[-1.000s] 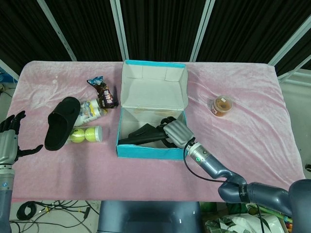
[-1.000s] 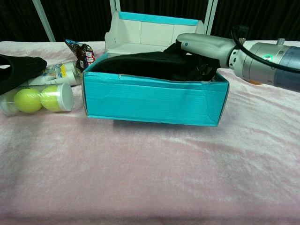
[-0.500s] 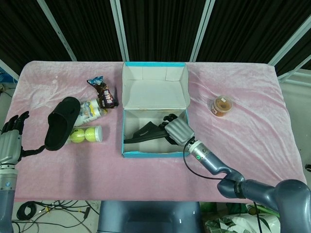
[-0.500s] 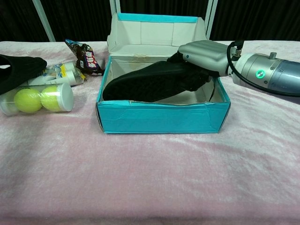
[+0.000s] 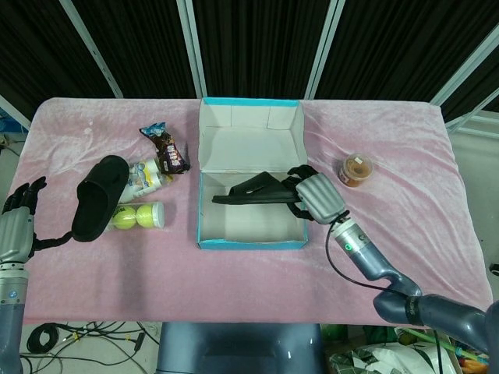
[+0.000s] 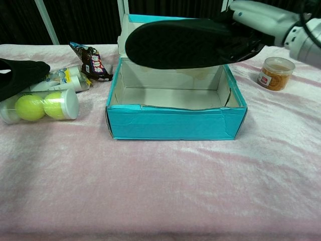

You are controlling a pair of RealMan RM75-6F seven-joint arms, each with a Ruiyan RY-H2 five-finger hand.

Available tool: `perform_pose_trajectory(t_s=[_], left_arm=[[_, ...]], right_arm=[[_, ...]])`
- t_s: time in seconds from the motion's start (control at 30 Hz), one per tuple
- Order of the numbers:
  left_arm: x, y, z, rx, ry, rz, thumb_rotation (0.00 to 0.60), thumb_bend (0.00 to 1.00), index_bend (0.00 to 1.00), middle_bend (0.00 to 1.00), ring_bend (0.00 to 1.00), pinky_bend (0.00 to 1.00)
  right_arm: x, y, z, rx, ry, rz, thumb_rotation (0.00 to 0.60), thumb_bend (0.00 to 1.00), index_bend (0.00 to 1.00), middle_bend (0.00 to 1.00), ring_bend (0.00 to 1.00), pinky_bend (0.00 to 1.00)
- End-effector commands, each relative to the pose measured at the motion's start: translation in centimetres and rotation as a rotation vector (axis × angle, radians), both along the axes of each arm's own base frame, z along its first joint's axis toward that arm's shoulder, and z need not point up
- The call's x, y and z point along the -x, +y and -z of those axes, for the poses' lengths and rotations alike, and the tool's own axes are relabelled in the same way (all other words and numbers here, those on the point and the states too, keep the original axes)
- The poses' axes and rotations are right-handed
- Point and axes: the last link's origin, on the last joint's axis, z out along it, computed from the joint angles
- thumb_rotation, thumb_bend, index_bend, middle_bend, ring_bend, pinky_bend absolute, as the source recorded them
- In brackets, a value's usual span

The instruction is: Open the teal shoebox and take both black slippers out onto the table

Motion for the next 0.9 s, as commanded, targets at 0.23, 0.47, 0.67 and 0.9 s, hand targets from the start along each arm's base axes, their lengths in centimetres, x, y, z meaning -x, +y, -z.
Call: perform_pose_trajectory(t_s=[0.23,0.47,0.67,0.9], left_arm=[[0.6,-1.0,-0.9,-0.024,0.006,-0.015,0.600,0.00,0.05,0.13,0.02,0.10],[0.7,-1.7,-1.2,-0.028,-0.001,-0.019,0.600,0.00,0.05,0.13,0.02,0.10],[0.1,-2.2,-1.4,-0.033,-0.005,-0.005,0.600,0.00,0.05,0.13,0.02,0.10],[-0.3,-2.8,-1.6,-0.032,-0.023,0.006,0.600,0.00,0.05,0.13,0.02,0.10]], right_arm=[[7.6,3.6,-5.2,0.088,0.028,0.115,0.600,0.60,0.76,0.54,0.27,0.24],[14.5,5.9,-6.8,0.138,0.075,0.279,0.600,0.60,0.76,0.53,0.26,0.24],[17.6,6.8,-6.6,0.138,0.097,0.347,0.600,0.59,0.76,0.50,0.24,0.24],[17.9,6.8,-5.5,0.113,0.115,0.365,0.600,0.52,0.61,0.35,0.14,0.20]])
